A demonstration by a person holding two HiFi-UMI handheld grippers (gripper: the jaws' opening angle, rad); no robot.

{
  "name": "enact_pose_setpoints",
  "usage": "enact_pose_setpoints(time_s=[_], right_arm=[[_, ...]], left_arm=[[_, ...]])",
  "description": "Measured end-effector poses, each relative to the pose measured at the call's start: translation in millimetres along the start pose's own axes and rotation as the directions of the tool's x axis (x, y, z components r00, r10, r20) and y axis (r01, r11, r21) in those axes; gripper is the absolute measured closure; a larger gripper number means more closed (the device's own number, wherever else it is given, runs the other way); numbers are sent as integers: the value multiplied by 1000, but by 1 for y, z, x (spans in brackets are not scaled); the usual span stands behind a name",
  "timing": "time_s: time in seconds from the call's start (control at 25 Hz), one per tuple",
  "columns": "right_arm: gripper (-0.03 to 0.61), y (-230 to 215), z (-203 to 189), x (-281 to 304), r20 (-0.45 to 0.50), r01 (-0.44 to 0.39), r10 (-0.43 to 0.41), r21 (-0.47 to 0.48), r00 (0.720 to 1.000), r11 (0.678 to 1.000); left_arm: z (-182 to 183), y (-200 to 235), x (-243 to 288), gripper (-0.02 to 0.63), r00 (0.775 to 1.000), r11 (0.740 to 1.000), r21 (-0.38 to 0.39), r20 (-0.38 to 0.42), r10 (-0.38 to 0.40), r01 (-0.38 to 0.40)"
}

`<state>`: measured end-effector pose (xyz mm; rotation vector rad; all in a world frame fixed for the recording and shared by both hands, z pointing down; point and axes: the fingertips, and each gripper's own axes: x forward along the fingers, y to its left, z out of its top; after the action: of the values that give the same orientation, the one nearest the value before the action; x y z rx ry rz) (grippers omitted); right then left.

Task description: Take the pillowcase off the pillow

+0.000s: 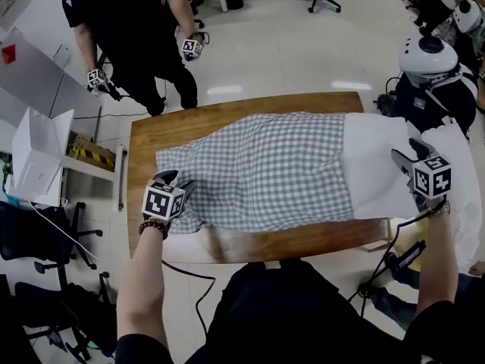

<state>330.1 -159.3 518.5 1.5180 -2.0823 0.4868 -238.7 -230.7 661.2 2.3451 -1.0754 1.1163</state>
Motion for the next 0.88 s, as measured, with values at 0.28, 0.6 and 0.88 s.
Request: enact_pose_setpoints(time_s=[0.28,0.6,0.88], right_arm=[[227,52,10,28,-34,-140,139,-56,990,989],[184,77,-9,64,-131,-195,181,-100,975,976],[170,77,-13,83,-173,-196,172,-133,970,971]], left_arm=[[23,-28,15,282,999,994,92,-12,-50,51],[10,-50,54,224,986,977,177,-134,-99,122],[38,-48,79,201,992,935,343,-119,-48,87]])
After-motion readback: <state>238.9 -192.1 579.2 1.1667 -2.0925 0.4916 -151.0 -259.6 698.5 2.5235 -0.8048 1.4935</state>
